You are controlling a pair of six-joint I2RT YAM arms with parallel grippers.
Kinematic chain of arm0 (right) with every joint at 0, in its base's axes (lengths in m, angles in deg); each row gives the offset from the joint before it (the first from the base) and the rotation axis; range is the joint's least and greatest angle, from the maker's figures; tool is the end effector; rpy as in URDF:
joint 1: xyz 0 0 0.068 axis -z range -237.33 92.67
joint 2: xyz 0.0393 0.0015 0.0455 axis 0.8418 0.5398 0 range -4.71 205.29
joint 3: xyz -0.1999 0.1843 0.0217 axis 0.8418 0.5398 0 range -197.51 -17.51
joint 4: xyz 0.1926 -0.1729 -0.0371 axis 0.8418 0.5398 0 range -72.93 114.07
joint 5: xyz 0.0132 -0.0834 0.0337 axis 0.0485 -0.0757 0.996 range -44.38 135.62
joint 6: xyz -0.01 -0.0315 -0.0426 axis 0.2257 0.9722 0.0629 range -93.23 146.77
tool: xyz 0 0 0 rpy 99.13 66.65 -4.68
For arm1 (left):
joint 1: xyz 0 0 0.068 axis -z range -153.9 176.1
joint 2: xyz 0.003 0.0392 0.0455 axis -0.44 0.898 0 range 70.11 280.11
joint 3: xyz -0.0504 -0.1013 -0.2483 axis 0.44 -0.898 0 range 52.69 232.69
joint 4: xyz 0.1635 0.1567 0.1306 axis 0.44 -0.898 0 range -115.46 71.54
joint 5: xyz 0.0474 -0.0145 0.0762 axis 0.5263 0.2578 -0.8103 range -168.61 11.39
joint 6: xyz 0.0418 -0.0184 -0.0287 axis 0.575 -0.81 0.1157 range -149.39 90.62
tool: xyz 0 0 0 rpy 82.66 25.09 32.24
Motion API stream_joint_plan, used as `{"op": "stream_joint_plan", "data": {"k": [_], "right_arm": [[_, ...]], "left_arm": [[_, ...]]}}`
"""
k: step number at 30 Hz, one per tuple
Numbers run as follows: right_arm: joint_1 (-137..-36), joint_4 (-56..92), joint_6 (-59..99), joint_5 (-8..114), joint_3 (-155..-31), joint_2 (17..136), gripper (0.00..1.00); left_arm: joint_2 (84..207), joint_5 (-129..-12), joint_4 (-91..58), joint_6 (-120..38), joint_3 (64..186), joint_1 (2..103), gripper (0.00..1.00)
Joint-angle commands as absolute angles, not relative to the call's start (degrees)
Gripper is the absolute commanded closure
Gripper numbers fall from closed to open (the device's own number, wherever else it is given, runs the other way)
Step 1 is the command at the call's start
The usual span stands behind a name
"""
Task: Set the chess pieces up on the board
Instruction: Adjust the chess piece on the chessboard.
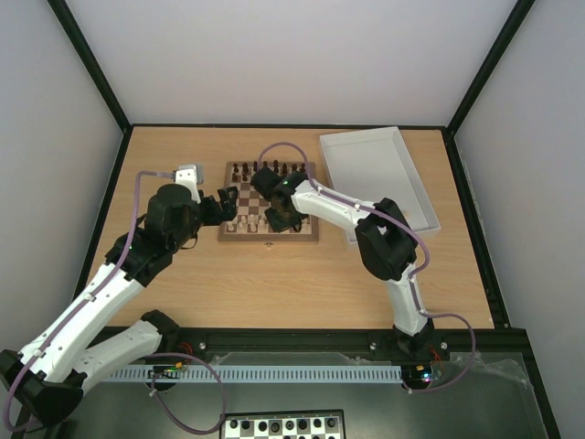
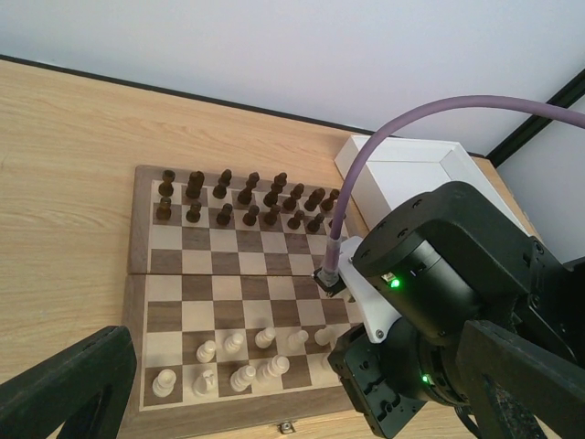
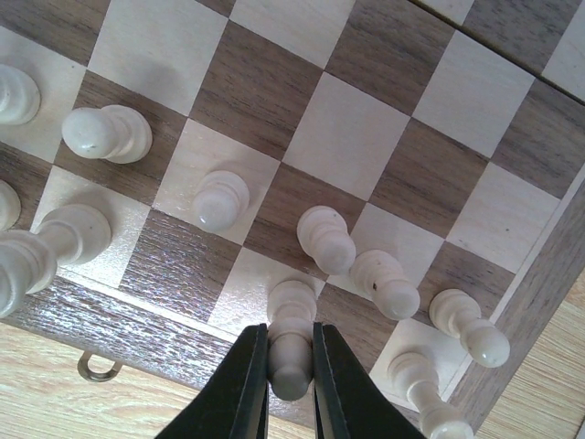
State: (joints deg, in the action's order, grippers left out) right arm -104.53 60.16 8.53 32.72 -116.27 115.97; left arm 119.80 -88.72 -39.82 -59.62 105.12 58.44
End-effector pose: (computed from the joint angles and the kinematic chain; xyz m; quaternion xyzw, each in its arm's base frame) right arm 0.3117 0.3249 0.2062 -0.2190 0.9454 0.0239 0.2401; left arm 0.1675 -0.0986 0.3517 -0.0365 0.8099 -0.2406 0.5338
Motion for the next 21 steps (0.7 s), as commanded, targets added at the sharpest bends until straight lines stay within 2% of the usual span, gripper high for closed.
{"op": "stream_joint_plan", "data": {"k": [1, 15, 21], "right_arm": [[-104.3, 61.4, 8.6, 34.9, -115.0, 114.2, 0.88], [-104.3, 60.6, 8.8, 37.3, -113.7, 113.9, 0.88], [-104.3, 60.6, 8.7, 37.0, -113.5, 113.4, 0.68]], "left_arm": [[120.2, -88.6, -39.0, -59.9, 104.9, 58.1, 0.01], [120.5, -88.5, -38.8, -60.0, 104.7, 58.1, 0.0], [120.7, -88.4, -38.6, -60.1, 104.7, 58.1, 0.01]]}}
